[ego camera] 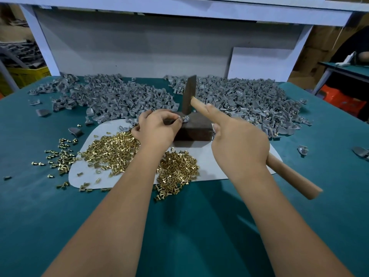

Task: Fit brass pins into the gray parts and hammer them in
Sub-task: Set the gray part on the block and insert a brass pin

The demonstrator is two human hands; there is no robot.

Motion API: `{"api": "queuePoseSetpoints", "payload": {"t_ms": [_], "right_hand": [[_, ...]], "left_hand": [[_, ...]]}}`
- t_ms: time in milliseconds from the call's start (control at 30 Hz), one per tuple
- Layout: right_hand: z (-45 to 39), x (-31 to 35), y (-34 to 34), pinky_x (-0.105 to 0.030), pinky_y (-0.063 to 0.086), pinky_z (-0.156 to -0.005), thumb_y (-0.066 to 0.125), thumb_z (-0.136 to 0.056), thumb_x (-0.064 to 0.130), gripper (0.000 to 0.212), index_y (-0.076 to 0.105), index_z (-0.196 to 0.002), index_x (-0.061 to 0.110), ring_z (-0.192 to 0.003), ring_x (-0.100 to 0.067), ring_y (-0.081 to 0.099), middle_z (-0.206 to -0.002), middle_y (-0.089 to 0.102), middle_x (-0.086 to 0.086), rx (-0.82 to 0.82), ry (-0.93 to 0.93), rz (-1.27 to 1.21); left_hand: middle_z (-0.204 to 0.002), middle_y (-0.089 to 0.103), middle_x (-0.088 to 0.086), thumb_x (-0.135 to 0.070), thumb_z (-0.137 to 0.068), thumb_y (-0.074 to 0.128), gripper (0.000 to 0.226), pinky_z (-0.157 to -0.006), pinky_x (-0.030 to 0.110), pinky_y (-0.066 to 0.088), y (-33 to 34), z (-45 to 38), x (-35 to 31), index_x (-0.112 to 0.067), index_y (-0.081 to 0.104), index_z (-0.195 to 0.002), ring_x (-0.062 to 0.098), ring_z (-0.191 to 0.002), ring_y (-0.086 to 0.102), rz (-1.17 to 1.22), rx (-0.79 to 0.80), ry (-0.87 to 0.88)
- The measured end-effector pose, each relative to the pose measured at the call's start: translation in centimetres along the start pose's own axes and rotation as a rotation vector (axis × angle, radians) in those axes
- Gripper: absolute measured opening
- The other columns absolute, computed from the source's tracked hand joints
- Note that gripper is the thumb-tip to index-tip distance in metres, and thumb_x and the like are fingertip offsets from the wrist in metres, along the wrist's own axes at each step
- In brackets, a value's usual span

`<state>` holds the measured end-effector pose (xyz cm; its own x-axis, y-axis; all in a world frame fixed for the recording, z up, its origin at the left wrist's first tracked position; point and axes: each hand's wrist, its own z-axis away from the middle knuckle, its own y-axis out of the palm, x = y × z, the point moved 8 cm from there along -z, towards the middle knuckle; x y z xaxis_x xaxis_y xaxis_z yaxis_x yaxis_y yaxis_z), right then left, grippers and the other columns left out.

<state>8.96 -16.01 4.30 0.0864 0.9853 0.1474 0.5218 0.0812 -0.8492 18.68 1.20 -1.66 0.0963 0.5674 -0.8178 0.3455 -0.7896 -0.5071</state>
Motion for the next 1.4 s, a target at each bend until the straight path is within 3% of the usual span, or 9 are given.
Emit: {"api": "queuePoseSetpoints", "payload": {"t_ms": [100, 267, 433, 567, 667, 767, 1000, 1200, 1400], "right_hand": [[0.5, 0.2, -0.8, -0.022, 0.011, -0.044, 0.053, -0.091, 0.019, 0.064, 0.028, -0.142, 0.050, -0.047, -0.015, 0.023, -0.073, 0.042, 0.000, -0.093, 0.009, -0.007], [0.9, 0.5, 0.2, -0.024, 0.010, -0.044, 0.053, -0.091, 0.017, 0.065, 0.029, -0.142, 0.048, -0.055, -0.020, 0.031, -0.075, 0.042, -0.002, -0.041, -0.021, 0.025], [1.3, 1.0, 0.2, -0.024, 0.010, -0.045, 0.056, -0.087, 0.012, 0.070, 0.031, -0.144, 0.044, -0.056, -0.021, 0.031, -0.077, 0.052, -0.006, -0.062, -0.062, 0.031], [1.4, 1.0, -0.5, -0.025, 0.016, -0.045, 0.057, -0.087, 0.009, 0.068, 0.035, -0.143, 0.040, -0.054, -0.021, 0.032, -0.074, 0.046, -0.006, -0.121, -0.023, -0.022], [1.8, 0.9, -1.8, -0.024, 0.021, -0.046, 0.065, -0.079, 0.001, 0.069, 0.048, -0.139, 0.030, -0.048, -0.021, 0.031, -0.066, 0.047, -0.010, -0.278, -0.046, -0.136], [1.5, 0.9, -1.3, -0.020, 0.012, -0.047, 0.065, -0.079, 0.002, 0.069, 0.048, -0.139, 0.032, -0.050, -0.022, 0.030, -0.067, 0.042, -0.007, -0.225, -0.043, -0.096], [0.8, -0.6, 0.0, -0.022, 0.012, -0.043, 0.054, -0.091, 0.013, 0.065, 0.032, -0.141, 0.048, -0.046, -0.014, 0.022, -0.071, 0.042, -0.002, -0.128, 0.038, -0.074], [0.7, -0.3, 0.1, -0.022, 0.012, -0.044, 0.055, -0.091, 0.013, 0.065, 0.034, -0.141, 0.047, -0.049, -0.017, 0.028, -0.072, 0.042, -0.001, -0.111, 0.033, -0.070], [0.8, -0.6, 0.2, -0.023, 0.013, -0.044, 0.053, -0.092, 0.014, 0.064, 0.032, -0.140, 0.050, -0.049, -0.017, 0.031, -0.073, 0.047, -0.001, -0.106, 0.050, -0.123]], "left_hand": [[-0.104, 0.059, -0.027, -0.042, -0.083, 0.075, 0.015, -0.110, 0.048, 0.013, -0.1, -0.1, -0.2, -0.046, 0.064, -0.074, 0.014, -0.140, 0.027, -0.088, -0.043, 0.047], [-0.084, 0.022, -0.042, -0.038, -0.080, 0.078, 0.004, -0.106, 0.039, 0.006, -0.3, 0.2, -0.3, -0.039, 0.074, -0.081, 0.015, -0.142, 0.027, -0.060, -0.080, 0.077], [-0.085, 0.017, -0.040, -0.039, -0.080, 0.078, 0.005, -0.107, 0.039, 0.007, -0.2, 0.1, -0.2, -0.040, 0.074, -0.083, 0.014, -0.140, 0.027, -0.063, -0.087, 0.064], [-0.106, 0.047, -0.037, -0.041, -0.082, 0.076, 0.005, -0.109, 0.043, 0.007, -0.2, -0.1, -0.1, -0.041, 0.071, -0.081, 0.015, -0.142, 0.026, -0.083, -0.088, 0.084], [-0.093, 0.050, -0.036, -0.043, -0.085, 0.071, 0.002, -0.107, 0.045, 0.008, -0.1, -0.1, -0.3, -0.042, 0.070, -0.084, 0.013, -0.141, 0.027, -0.105, -0.062, 0.147], [-0.115, 0.065, -0.015, -0.040, -0.085, 0.072, 0.002, -0.109, 0.049, 0.011, -0.2, 0.1, -0.6, -0.039, 0.074, -0.086, 0.013, -0.140, 0.031, -0.165, -0.105, 0.183], [-0.121, 0.057, -0.011, -0.031, -0.081, 0.078, 0.006, -0.107, 0.044, 0.008, -0.4, 0.4, -1.0, -0.036, 0.075, -0.078, 0.015, -0.138, 0.035, -0.125, -0.167, 0.237], [-0.095, 0.047, -0.025, -0.028, -0.080, 0.078, 0.008, -0.105, 0.051, 0.012, -0.6, 0.4, -1.6, -0.033, 0.076, -0.074, 0.018, -0.135, 0.043, -0.149, -0.191, 0.257], [-0.122, 0.065, -0.010, -0.035, -0.084, 0.074, 0.004, -0.108, 0.046, 0.008, -0.3, 0.2, -1.2, -0.036, 0.077, -0.082, 0.011, -0.138, 0.036, -0.196, -0.133, 0.199]]}}
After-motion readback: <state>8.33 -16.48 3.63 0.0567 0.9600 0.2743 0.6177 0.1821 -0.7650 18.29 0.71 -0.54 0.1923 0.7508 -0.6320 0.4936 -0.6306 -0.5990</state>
